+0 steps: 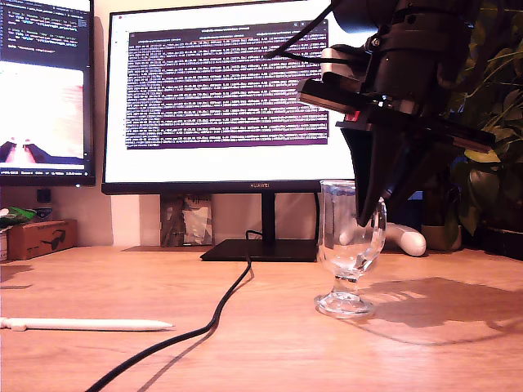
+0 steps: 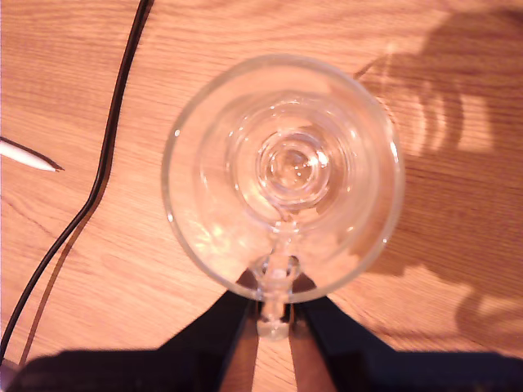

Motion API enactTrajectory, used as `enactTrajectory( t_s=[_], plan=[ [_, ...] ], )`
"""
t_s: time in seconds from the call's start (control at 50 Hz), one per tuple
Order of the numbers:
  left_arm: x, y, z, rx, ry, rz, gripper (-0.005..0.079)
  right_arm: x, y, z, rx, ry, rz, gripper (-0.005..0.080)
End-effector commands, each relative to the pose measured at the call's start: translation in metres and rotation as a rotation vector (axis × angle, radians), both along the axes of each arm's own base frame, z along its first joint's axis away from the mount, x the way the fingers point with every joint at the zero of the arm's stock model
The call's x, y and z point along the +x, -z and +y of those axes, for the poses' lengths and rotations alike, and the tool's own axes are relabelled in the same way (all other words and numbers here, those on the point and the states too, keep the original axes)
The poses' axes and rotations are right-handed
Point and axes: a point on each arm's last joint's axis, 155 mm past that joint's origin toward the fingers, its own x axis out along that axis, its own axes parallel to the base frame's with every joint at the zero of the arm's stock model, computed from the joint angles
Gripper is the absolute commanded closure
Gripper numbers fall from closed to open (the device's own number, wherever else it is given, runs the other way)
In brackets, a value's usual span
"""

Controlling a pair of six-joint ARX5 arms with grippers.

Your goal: Pick the small glass cups in front of you with each of your hands, and place them behind the white pen

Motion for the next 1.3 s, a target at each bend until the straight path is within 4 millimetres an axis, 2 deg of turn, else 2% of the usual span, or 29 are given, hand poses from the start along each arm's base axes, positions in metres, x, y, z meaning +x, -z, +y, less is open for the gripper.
enactTrajectory(
  t_s=[0.0,0.34,0.64,0.72,0.86,1.02,1.14,1.28],
  plan=[
    [0.002,-0.018,-0.004,0.001,0.016,-0.053,0.0766,0.002,-0.001,0.003,0.007,-0.001,-0.009,0.0765],
    [0.001,-0.043,-0.016,-0.026,0.041,-0.127,0.0766,0.003,-0.001,0.003,0.008,-0.001,-0.010,0.0765],
    [0.000,-0.056,-0.059,-0.141,0.132,-0.166,0.0766,0.007,-0.008,0.018,0.074,0.000,-0.026,0.0765],
    [0.002,-0.060,-0.070,-0.152,0.163,-0.180,0.0766,0.011,-0.017,0.024,0.089,-0.007,-0.046,0.0765],
    [0.002,-0.061,-0.090,-0.167,0.215,-0.183,0.0766,0.024,-0.050,0.043,0.142,-0.027,-0.118,0.0765],
    [0.000,-0.062,-0.109,-0.189,0.265,-0.184,0.0766,0.029,-0.081,0.065,0.200,-0.044,-0.172,0.0765],
    [-0.003,-0.062,-0.124,-0.206,0.302,-0.180,0.0766,0.029,-0.088,0.075,0.215,-0.062,-0.185,0.0765],
    [-0.008,-0.062,-0.139,-0.232,0.340,-0.166,0.0766,0.026,-0.084,0.091,0.212,-0.088,-0.175,0.0765]
  ],
)
